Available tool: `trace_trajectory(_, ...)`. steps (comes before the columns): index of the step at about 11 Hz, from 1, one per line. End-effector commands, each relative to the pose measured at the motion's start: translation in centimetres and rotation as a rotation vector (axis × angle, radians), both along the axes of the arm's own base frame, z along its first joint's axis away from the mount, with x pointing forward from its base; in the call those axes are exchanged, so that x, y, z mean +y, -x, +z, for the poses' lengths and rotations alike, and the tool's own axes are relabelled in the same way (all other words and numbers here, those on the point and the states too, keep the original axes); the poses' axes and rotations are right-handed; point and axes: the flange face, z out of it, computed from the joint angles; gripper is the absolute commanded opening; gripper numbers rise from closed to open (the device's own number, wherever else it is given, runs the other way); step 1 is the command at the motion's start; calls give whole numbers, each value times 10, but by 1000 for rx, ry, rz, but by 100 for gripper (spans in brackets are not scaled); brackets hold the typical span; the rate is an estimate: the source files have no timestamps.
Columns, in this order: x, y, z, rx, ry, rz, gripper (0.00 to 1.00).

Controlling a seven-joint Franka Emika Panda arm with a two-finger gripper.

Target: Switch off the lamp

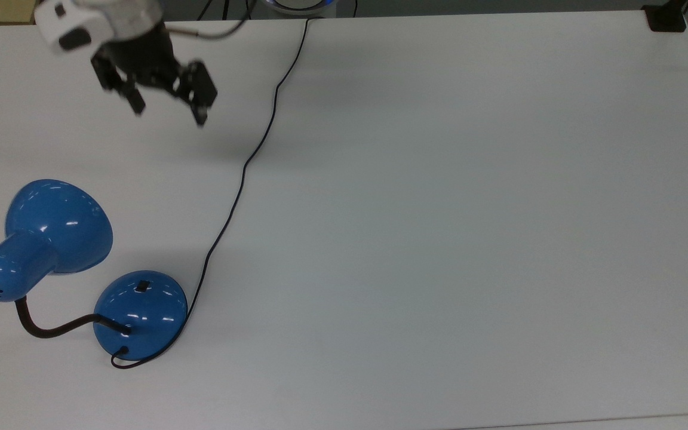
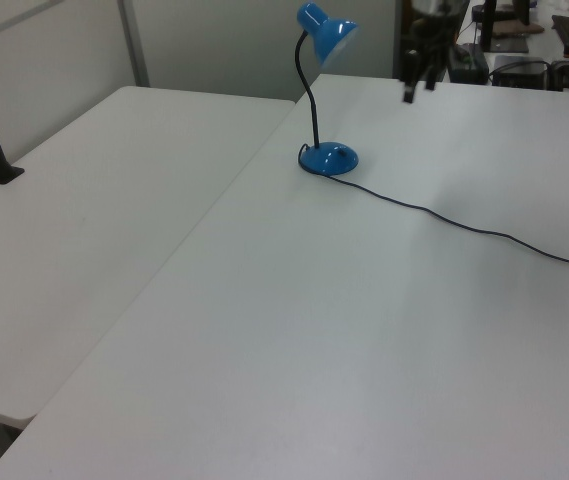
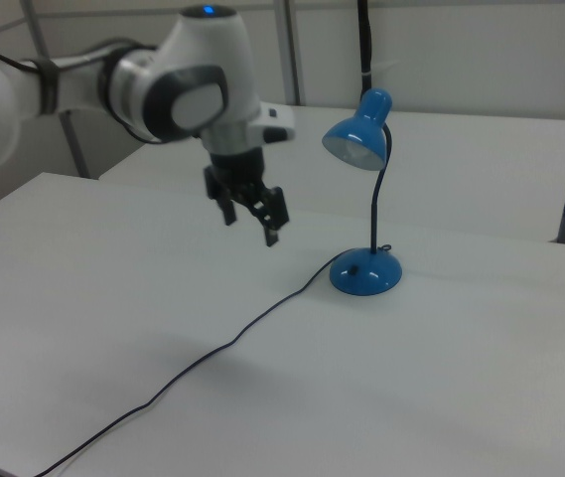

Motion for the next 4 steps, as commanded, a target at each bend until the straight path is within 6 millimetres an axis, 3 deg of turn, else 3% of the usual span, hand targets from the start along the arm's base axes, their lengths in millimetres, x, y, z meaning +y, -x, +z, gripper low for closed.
trace_trajectory(1,16,42,46,100,-7,38,100)
trace_trajectory(4,11,39,54,101,64,51,100)
